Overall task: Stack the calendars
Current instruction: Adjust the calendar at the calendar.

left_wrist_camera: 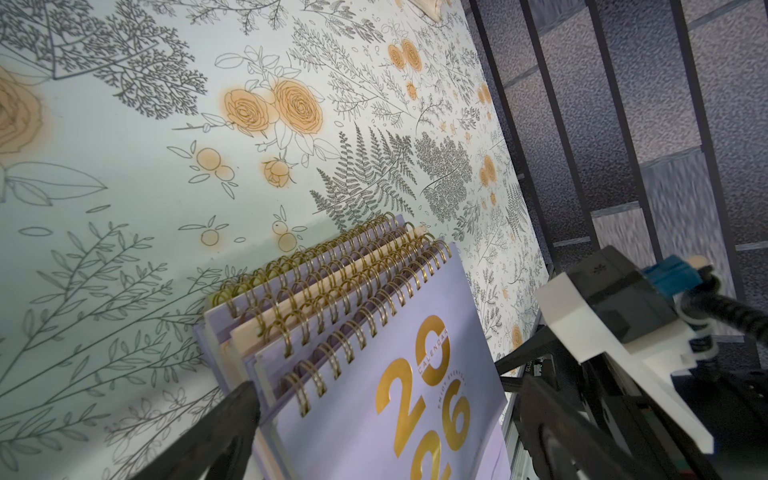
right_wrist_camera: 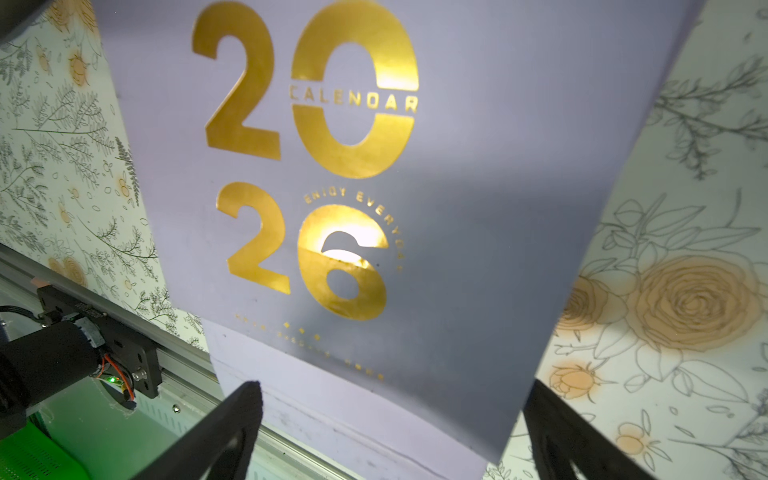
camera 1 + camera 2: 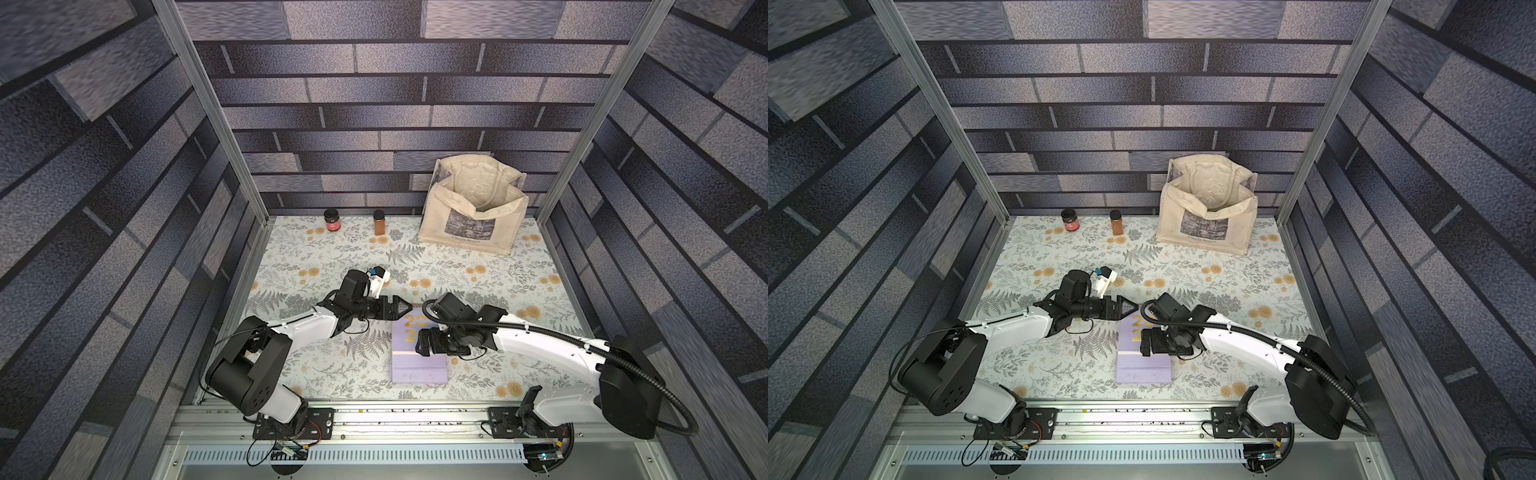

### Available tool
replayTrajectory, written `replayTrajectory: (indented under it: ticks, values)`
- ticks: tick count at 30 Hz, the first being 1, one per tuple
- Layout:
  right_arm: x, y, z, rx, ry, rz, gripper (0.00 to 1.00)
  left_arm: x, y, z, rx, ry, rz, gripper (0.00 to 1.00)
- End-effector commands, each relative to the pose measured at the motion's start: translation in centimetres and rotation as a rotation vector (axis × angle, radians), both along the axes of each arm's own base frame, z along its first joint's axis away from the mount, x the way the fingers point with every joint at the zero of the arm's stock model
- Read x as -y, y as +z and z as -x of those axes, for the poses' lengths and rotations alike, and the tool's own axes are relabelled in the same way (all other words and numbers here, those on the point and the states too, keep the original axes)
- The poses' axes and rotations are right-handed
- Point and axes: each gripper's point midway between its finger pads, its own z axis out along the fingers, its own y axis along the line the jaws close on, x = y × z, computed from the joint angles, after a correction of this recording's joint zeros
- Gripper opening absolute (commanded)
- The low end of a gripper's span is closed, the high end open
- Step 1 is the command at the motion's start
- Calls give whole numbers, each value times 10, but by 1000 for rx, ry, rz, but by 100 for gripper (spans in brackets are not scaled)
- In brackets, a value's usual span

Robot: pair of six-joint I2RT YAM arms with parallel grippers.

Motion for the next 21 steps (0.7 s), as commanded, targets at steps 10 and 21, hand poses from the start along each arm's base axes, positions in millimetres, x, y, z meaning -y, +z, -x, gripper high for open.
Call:
replayTrajectory:
  ticks: [10, 21]
  values:
    - [-2, 0, -2, 13, -9, 10, 99, -4, 7, -3, 32, 17, -15, 100]
    - [14, -4, 12, -12, -37, 33, 99, -6, 14, -9, 51, 14, -27, 100]
